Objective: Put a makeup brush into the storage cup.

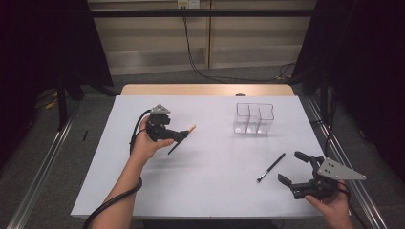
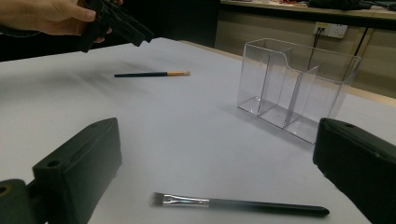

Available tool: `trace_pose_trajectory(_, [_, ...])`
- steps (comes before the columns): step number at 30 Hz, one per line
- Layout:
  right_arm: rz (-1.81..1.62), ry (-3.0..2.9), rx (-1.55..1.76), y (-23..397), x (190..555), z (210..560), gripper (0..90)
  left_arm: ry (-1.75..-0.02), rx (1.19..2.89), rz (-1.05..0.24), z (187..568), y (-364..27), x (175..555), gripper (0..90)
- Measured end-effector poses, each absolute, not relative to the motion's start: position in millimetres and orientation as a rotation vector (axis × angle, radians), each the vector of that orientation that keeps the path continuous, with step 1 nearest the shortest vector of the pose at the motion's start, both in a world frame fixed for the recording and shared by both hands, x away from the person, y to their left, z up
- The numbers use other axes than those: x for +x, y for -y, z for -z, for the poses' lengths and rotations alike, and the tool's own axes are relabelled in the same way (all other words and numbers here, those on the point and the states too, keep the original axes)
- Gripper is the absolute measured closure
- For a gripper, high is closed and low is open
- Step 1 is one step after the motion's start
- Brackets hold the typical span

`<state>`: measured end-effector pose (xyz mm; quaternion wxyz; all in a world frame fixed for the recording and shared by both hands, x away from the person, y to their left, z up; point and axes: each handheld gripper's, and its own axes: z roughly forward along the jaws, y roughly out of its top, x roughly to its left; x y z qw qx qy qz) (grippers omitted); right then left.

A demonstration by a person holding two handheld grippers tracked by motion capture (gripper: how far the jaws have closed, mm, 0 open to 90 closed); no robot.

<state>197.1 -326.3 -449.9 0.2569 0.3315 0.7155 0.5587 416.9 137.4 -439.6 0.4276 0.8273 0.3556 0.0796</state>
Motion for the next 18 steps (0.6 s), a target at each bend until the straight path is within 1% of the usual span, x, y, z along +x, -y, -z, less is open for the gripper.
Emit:
trace_pose_trajectory(6, [-1.513, -1.946, 0.908, 326, 197, 451, 0.6, -0.940, 2.171, -0.166, 440, -133, 421, 0.0])
trace_pose_trajectory(12, [-1.518, -1.949, 0.908, 327, 197, 451, 0.6, -0.946, 2.259, -0.151, 438, -126, 423, 0.0])
trace_pose_trajectory(18, [-1.520, -1.944, 0.908, 327, 197, 451, 0.6, -0.984, 2.360, -0.106, 439, -119, 427, 2.1])
